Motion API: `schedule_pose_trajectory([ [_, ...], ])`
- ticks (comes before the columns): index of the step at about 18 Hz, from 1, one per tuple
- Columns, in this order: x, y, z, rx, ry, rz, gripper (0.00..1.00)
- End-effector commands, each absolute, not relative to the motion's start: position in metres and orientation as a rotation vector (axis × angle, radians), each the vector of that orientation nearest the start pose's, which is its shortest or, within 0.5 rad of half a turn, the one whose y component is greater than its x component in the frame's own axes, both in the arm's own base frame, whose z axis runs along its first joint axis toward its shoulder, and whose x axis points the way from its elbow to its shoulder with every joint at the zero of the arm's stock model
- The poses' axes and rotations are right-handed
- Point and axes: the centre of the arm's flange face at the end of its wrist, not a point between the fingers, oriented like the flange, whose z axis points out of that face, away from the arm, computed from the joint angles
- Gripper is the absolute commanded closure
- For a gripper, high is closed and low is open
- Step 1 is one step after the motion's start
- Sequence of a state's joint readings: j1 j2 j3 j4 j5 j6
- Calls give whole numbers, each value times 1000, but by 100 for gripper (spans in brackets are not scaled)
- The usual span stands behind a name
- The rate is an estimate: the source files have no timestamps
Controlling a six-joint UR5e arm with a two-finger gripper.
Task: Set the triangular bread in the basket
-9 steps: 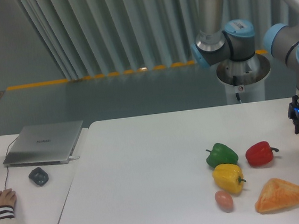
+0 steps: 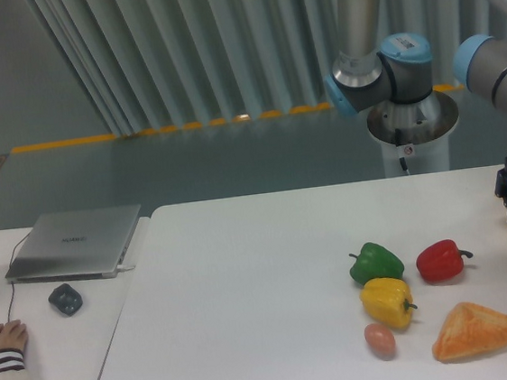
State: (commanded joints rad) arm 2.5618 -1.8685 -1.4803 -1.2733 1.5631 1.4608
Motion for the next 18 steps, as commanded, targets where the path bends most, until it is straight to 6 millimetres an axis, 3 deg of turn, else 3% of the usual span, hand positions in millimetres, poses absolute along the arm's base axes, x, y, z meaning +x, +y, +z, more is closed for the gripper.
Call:
schedule_pose_trajectory([
  [3,-435,459,397,-3051,469,126,0],
  [5,-422,479,395,-3048,425,126,0],
  [9,-396,514,376,-3042,507,103,0],
  [15,-389,566,335,-3050,647,205,0],
  [18,-381,583,310,-3101,774,234,0],
])
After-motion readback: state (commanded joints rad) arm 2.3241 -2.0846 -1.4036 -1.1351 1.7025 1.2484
